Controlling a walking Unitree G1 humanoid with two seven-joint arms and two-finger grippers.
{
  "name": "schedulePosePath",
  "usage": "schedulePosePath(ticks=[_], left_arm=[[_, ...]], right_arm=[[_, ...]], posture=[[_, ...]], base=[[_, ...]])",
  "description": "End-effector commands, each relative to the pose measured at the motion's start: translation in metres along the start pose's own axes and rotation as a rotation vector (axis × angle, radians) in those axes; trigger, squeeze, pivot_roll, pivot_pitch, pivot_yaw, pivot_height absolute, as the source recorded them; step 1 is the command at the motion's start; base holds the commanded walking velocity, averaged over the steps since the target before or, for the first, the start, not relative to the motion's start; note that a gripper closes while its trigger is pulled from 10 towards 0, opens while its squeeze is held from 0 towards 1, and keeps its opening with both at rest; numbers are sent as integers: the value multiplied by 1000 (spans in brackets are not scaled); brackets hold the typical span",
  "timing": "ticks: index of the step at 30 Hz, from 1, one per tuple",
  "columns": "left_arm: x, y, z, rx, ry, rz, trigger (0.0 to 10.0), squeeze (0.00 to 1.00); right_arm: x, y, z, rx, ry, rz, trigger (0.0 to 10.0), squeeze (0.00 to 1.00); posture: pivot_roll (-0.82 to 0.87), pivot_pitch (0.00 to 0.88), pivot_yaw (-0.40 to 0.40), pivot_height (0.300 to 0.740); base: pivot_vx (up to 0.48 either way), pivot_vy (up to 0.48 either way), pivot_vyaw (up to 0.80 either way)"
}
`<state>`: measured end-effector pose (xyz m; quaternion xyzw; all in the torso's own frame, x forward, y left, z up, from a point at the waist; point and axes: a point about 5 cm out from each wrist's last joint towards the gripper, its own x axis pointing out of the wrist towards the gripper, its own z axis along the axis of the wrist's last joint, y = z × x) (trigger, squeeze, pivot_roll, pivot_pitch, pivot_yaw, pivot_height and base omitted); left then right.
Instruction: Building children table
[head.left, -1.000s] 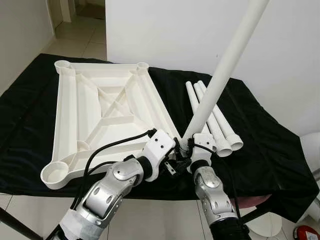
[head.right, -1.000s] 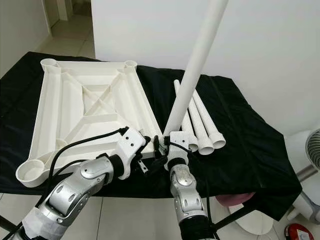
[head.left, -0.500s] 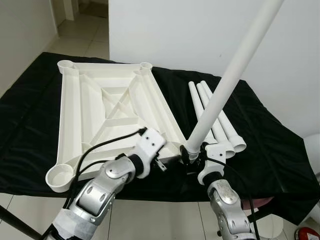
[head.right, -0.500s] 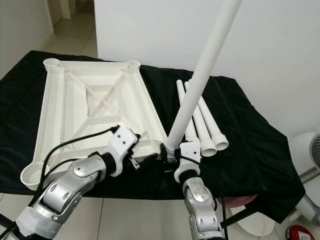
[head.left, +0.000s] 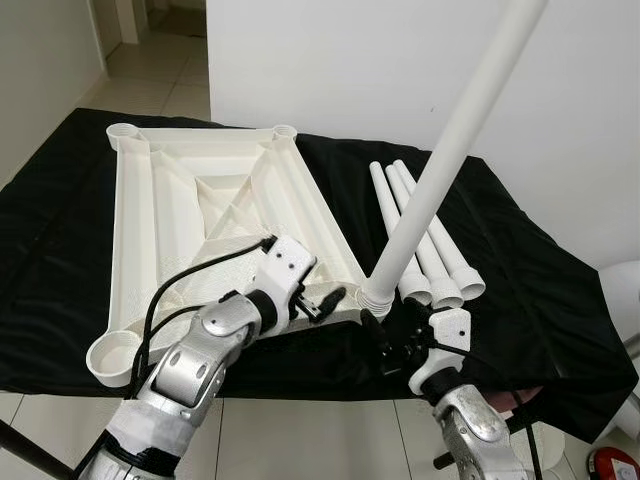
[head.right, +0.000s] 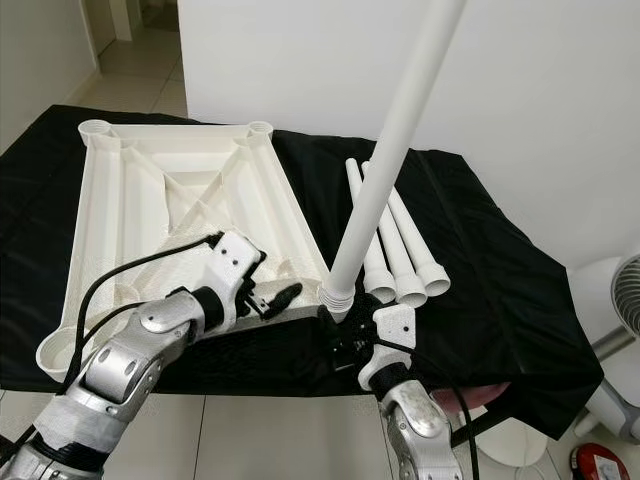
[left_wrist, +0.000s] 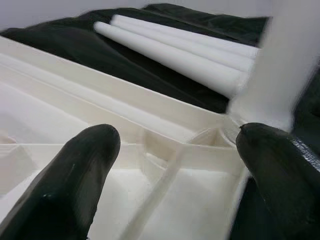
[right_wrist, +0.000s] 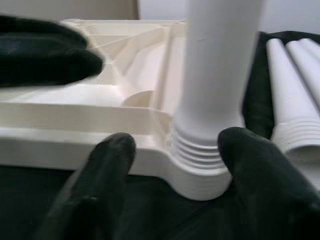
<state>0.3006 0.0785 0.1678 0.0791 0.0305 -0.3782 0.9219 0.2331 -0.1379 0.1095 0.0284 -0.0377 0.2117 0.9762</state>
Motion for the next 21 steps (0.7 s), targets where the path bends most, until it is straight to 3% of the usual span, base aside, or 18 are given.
schedulePosePath(ticks=[1,4,11,12,21], left_arm=[[1,9,5,-4,-27,104,10000,0],[0,17,15,-23,-66,138,10000,0],[0,18,17,-22,-74,138,10000,0],[1,17,16,-23,-73,137,10000,0],[3,15,13,-25,-62,135,10000,0]], right_arm=[[-2,-2,0,7,9,12,0,0],[4,-1,5,3,-3,49,0,0],[10,1,7,18,-12,74,196,0],[15,2,9,23,-18,88,10000,0],[34,-4,18,13,-46,105,10000,0]], posture=[[-19,0,-112,740],[-14,0,-114,740],[-10,0,-119,740],[-8,0,-120,740],[-2,0,-125,740]], base=[[0,0,0],[0,0,0],[0,0,0],[0,0,0],[0,0,0]])
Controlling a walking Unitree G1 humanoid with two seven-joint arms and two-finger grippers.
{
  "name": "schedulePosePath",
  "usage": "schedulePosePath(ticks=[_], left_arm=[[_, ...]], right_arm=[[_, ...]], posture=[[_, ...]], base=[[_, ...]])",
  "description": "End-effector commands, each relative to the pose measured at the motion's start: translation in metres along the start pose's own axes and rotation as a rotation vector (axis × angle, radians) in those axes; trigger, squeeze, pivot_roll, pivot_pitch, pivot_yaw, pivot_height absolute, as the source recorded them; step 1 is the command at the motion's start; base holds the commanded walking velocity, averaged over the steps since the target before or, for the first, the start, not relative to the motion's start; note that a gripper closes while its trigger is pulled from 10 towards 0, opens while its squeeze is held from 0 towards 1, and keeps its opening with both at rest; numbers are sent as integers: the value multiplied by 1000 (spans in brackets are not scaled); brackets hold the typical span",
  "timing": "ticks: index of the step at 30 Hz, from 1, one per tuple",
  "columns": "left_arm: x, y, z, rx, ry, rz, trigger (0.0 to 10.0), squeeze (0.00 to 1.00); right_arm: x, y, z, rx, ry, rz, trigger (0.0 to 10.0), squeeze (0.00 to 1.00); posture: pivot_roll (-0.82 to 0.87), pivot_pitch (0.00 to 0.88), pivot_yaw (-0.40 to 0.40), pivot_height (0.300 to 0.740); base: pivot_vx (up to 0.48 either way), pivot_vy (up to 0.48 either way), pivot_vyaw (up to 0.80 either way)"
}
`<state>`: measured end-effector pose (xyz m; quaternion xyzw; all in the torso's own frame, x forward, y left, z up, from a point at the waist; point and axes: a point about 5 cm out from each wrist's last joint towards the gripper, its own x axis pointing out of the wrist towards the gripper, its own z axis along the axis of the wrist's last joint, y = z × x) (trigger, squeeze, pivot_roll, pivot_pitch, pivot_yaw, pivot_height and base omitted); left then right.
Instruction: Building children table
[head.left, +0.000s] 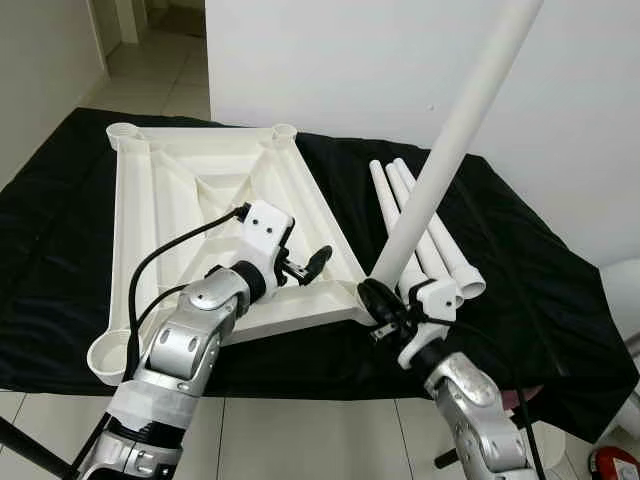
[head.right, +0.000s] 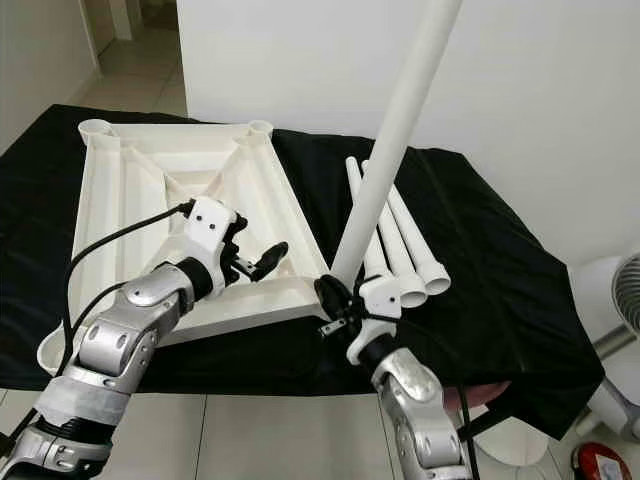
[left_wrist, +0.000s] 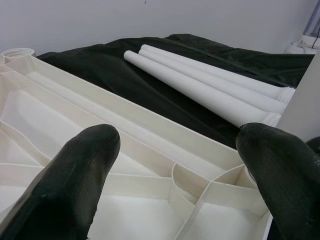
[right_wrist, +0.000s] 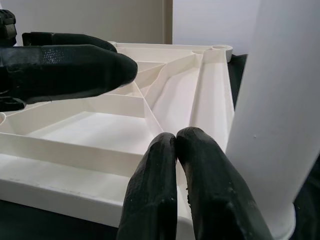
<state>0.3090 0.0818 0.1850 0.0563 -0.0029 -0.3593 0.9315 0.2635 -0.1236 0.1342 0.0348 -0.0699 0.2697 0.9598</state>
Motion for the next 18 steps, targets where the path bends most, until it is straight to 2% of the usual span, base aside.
schedulePosePath(ticks=[1,4,9,11,14,17,18], left_arm=[[1,5,-5,-9,20,93,10000,0],[1,6,-6,-18,32,103,10000,0],[0,19,-23,-32,147,200,10000,0],[0,19,-23,-32,147,200,10000,0],[-1,24,-30,-33,196,241,10000,0],[-2,26,-33,-34,216,253,10000,0],[-2,28,-36,-27,240,264,10000,0]], right_arm=[[0,-7,-2,8,13,-19,10000,0],[3,-11,-1,6,8,-29,10000,0],[7,-31,0,-8,-2,-122,10000,0],[7,-31,0,-8,-2,-122,10000,0],[8,-35,0,-8,-8,-149,10000,0],[9,-35,1,-7,-10,-149,10000,0],[9,-30,0,0,-10,-128,10000,0]], posture=[[-1,0,-126,740],[0,0,-127,740],[3,0,-130,740],[3,0,-130,740],[4,0,-129,740],[4,0,-129,740],[4,0,-129,740]], base=[[0,0,0],[0,0,0],[0,0,0],[0,0,0],[0,0,0],[0,0,0],[0,0,0]])
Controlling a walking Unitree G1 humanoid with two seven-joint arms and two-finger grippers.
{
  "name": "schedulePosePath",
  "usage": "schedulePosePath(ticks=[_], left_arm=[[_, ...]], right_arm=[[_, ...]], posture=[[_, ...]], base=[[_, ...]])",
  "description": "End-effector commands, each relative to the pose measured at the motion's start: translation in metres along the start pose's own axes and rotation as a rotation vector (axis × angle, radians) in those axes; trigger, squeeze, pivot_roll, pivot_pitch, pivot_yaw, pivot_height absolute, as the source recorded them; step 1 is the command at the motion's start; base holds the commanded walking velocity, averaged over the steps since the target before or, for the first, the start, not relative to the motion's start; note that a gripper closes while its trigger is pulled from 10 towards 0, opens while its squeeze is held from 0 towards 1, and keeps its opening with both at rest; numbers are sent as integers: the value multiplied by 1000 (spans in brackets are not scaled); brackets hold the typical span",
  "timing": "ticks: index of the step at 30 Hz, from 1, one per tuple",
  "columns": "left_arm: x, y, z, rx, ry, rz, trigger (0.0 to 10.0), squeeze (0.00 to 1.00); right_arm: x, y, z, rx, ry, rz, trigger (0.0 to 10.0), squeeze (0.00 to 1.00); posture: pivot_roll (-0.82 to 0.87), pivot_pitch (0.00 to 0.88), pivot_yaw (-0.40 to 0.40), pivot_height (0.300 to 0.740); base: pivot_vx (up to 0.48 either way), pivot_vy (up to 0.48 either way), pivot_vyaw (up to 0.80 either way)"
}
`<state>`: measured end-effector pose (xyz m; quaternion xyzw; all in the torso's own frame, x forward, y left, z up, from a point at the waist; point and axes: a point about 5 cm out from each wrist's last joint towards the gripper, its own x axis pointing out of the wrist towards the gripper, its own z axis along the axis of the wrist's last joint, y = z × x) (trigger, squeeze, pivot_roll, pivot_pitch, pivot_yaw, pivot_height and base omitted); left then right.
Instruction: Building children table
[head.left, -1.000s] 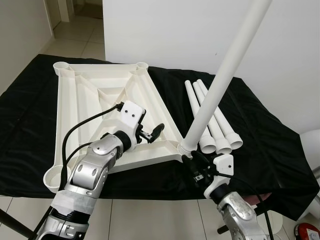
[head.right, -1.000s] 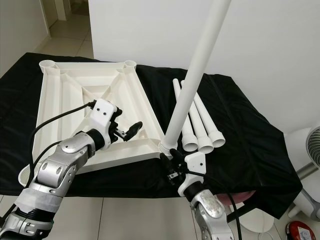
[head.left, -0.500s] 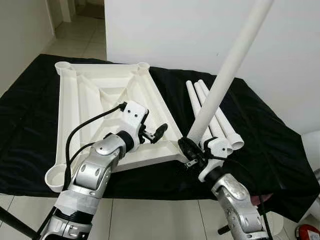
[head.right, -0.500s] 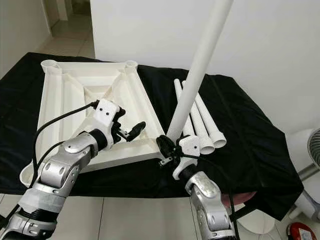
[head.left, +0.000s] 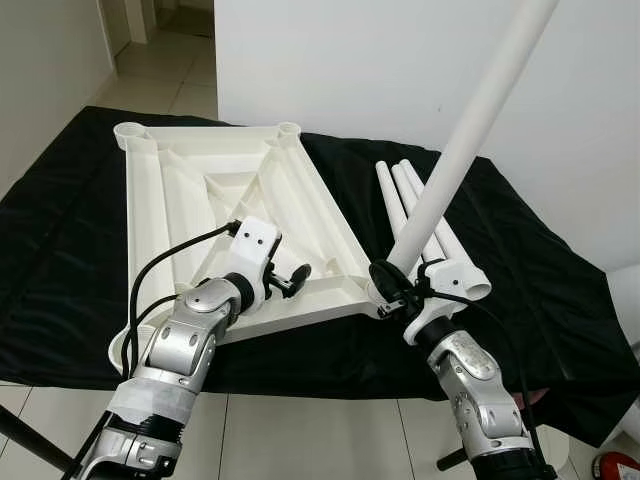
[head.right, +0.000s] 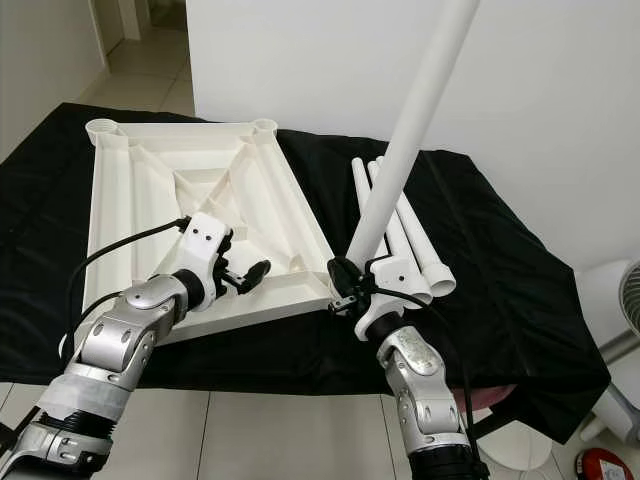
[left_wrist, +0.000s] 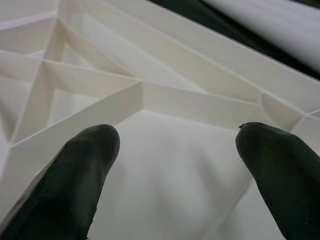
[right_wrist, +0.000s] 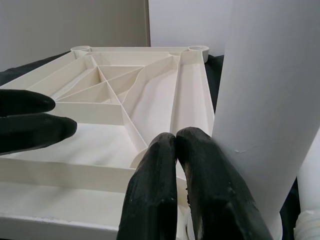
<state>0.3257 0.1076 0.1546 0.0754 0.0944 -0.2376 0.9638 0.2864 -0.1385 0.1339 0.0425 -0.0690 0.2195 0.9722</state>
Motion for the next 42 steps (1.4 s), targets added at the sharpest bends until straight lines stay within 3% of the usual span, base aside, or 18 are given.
schedulePosePath(ticks=[1,4,10,11,16,18,20,21,26,28,34,42], left_arm=[[2,1,-2,11,29,26,10000,0],[4,4,-8,34,80,23,10000,0],[6,3,-9,41,88,-8,10000,0],[6,0,-7,25,78,-32,10000,1000],[6,-6,-2,35,55,-90,10000,1000],[6,-13,2,37,29,-132,10000,125],[6,-13,2,37,29,-132,10000,125],[5,-15,3,37,24,-147,10000,0],[2,-21,4,54,13,-204,10000,0],[-2,-25,5,66,-2,-265,10000,0],[-6,-28,1,94,12,-318,10000,0],[-1,-24,-16,172,122,-274,10000,0]], right_arm=[[-2,-6,2,-7,-6,-23,10000,0],[-5,7,-2,11,0,28,10000,0],[-7,9,-3,13,2,29,10000,0],[-8,9,-4,13,2,27,10000,0],[-9,9,-5,14,5,25,10000,0],[-11,10,-8,14,9,21,10000,0],[-11,10,-8,14,9,21,10000,0],[-12,11,-10,15,14,19,10000,0],[-20,16,-20,17,46,7,10000,0],[-31,20,-33,12,87,-13,10000,0],[-37,21,-38,8,101,-35,10000,0],[-43,17,-37,3,98,-71,10000,0]], posture=[[4,0,-129,740],[-7,0,-124,740],[-16,0,-119,740],[-17,0,-118,740],[-17,0,-118,740],[-15,0,-119,740],[-15,0,-119,740],[-12,0,-121,740],[-9,0,-124,740],[-5,0,-125,740],[-7,0,-121,740],[-19,0,-110,740]], base=[[0,0,0],[0,0,0],[0,0,0],[0,0,0],[0,0,0],[0,0,0],[0,0,0],[0,0,0],[0,0,0],[0,0,0],[0,0,0],[0,0,0]])
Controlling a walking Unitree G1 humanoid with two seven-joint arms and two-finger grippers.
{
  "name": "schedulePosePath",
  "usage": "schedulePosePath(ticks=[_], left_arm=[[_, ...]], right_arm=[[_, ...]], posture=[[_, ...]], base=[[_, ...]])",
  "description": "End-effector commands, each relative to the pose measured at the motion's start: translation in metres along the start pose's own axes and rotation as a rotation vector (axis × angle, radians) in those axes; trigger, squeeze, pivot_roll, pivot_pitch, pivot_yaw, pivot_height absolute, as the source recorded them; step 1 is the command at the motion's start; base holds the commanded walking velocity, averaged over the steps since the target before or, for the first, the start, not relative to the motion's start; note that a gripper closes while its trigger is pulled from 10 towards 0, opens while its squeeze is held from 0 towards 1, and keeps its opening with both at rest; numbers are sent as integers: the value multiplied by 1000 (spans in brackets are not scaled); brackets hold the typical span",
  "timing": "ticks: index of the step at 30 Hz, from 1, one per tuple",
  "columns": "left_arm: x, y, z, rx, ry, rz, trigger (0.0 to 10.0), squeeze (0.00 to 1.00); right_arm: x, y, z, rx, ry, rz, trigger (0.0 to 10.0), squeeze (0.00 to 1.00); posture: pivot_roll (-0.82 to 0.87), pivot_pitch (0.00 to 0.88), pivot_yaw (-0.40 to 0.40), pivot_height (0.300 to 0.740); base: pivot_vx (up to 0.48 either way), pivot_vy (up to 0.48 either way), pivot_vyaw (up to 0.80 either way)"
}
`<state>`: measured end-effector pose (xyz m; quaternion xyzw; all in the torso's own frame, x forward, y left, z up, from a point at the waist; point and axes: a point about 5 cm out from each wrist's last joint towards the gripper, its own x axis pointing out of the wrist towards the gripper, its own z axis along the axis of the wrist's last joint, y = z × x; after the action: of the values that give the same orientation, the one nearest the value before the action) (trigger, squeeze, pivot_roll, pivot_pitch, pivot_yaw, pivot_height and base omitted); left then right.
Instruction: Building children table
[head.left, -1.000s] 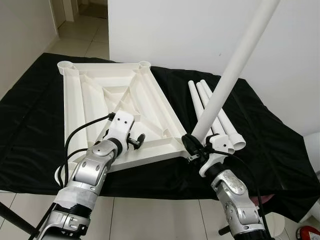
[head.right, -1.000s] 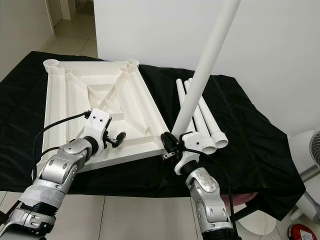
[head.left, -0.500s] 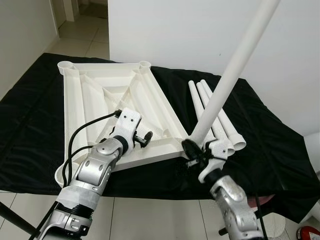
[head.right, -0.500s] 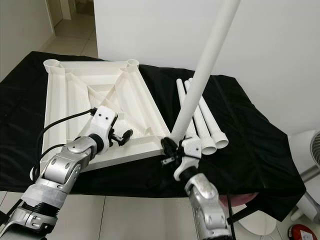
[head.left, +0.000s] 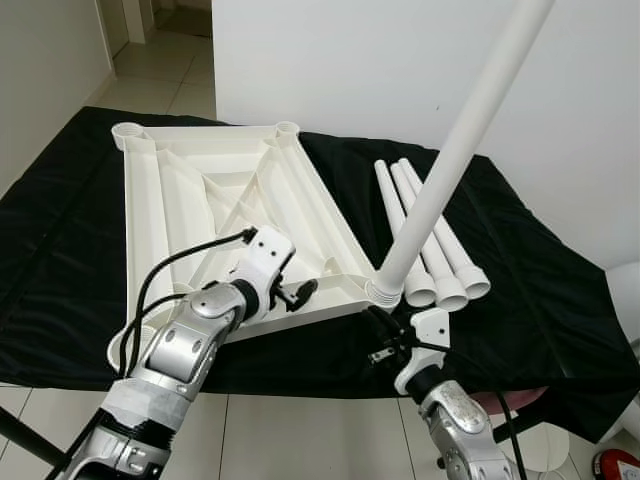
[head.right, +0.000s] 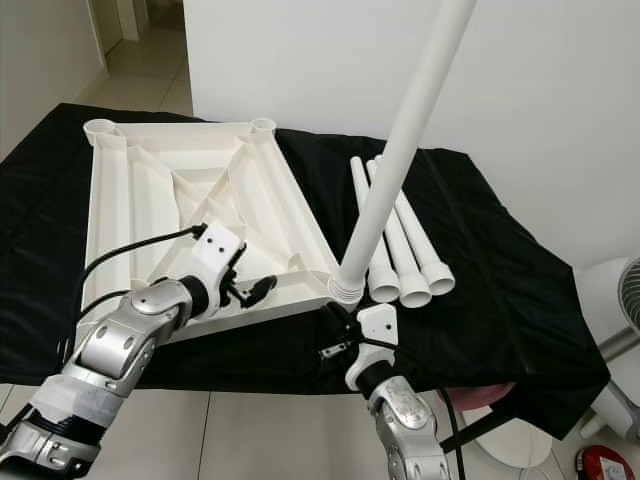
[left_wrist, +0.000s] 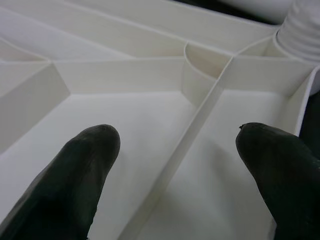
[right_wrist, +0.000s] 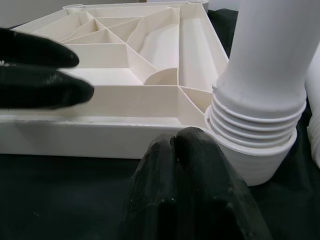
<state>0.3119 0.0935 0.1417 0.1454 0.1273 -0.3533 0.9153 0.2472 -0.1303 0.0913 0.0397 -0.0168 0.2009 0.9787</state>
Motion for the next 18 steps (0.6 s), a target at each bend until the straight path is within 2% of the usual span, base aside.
schedulePosePath(ticks=[1,4,9,15,18], left_arm=[[4,-4,-3,21,33,-37,10000,0],[5,-3,-6,17,51,-25,10000,0],[10,7,-12,-29,106,58,10000,0],[17,21,-10,-56,132,157,10000,0],[19,22,-10,-52,134,166,10000,0]], right_arm=[[-4,-5,1,-9,-5,-28,10000,0],[-6,-5,1,-11,-7,-34,10000,0],[-8,-4,3,-13,-18,-45,10000,0],[-3,-4,8,-13,-38,-48,10000,0],[-2,-4,9,-14,-41,-48,10000,0]], posture=[[-19,0,-110,740],[-21,0,-108,740],[-25,0,-105,740],[-28,0,-105,740],[-28,0,-105,740]], base=[[0,0,0],[0,0,0],[0,0,0],[0,0,0],[0,0,0]])
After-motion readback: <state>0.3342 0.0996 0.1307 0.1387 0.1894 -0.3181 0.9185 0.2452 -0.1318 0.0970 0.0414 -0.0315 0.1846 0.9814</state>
